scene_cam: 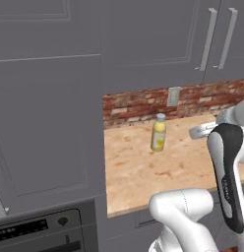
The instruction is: Move the drinks to the dining counter.
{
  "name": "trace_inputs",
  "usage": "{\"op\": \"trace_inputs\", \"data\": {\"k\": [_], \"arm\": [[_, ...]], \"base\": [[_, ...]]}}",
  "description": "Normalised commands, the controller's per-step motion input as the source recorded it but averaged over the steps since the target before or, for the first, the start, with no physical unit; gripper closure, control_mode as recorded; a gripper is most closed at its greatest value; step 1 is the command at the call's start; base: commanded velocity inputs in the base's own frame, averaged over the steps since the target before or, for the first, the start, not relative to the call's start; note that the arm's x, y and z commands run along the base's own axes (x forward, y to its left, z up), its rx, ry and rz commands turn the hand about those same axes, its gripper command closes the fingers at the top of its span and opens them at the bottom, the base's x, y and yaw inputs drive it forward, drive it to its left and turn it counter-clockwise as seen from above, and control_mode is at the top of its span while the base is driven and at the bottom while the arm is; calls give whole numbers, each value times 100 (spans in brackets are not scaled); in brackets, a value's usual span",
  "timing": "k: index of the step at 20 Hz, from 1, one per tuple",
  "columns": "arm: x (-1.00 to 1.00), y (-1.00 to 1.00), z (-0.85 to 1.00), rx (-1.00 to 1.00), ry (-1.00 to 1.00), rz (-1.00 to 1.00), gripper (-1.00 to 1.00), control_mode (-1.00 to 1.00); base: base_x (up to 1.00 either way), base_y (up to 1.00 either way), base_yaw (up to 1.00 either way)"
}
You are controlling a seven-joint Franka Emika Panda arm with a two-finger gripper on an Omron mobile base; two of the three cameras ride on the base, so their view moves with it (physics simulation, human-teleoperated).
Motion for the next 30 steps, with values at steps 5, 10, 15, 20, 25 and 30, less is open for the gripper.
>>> {"op": "trace_inputs", "data": {"k": [5,10,15,20,25,30], "arm": [[10,-37,-6,11,0,15,-100,-100],[12,-41,-14,13,0,15,-100,-100],[15,-35,-21,15,0,14,-100,-100],[9,-23,-17,8,-1,10,-100,-100],[28,-7,-1,8,-8,7,-100,-100],[21,-2,0,3,-15,5,-100,-100]], "base": [[0,0,0],[0,0,0],[0,0,0],[0,0,0],[0,0,0],[0,0,0]]}}
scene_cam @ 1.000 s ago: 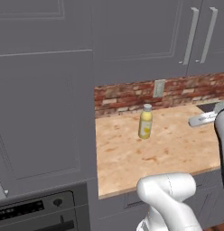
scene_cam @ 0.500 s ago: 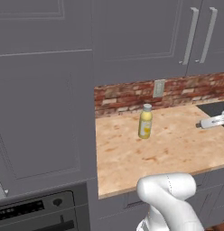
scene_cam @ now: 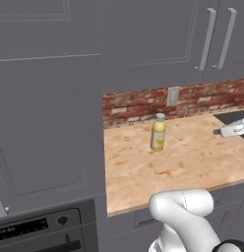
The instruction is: Move the drinks to the dining counter.
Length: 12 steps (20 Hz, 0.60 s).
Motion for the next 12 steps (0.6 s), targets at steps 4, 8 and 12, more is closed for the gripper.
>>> {"op": "trace_inputs", "data": {"k": [4,8,12], "arm": [[5,0,-1,0,-24,0,-100,-100],[5,0,-3,0,-19,1,-100,-100],[27,0,0,0,-6,0,-100,-100]], "base": [[0,0,0],[0,0,0],[0,0,0]]}}
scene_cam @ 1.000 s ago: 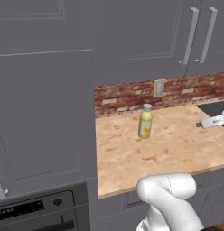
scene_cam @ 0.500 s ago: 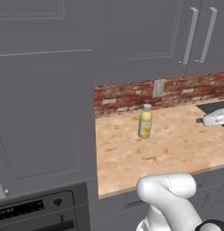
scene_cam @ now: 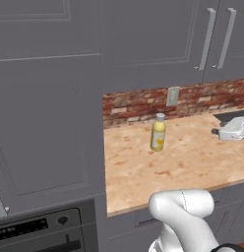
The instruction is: Move the drinks to the dining counter.
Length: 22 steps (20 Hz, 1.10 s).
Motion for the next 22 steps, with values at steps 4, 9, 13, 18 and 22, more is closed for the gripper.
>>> {"op": "trace_inputs", "data": {"k": [4,9,13,18,22], "arm": [[42,0,0,0,0,1,-100,-100],[31,0,-3,0,-2,4,-100,-100],[19,0,-8,0,-5,4,-100,-100],[4,0,-7,0,-19,7,-100,-100],[12,8,-9,0,-14,1,-100,-100]], "base": [[0,0,0],[0,0,0],[0,0,0],[0,0,0],[0,0,0]]}}
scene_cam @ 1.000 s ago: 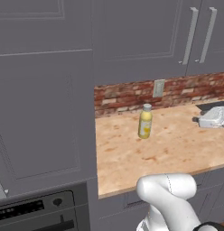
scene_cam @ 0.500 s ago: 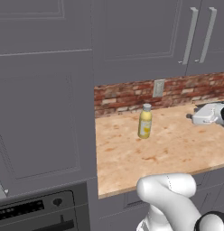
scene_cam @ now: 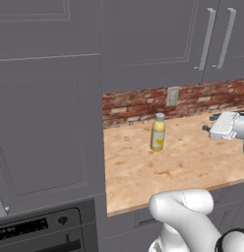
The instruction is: Move the drinks to the dining counter.
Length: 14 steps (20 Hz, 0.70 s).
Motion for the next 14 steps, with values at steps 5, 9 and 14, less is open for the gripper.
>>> {"op": "trace_inputs", "data": {"k": [5,9,14], "arm": [[10,5,-3,0,-2,0,-100,-100],[11,8,-9,2,0,0,-100,-100],[7,3,-9,2,0,0,-100,-100]], "base": [[0,0,0],[0,0,0],[0,0,0]]}}
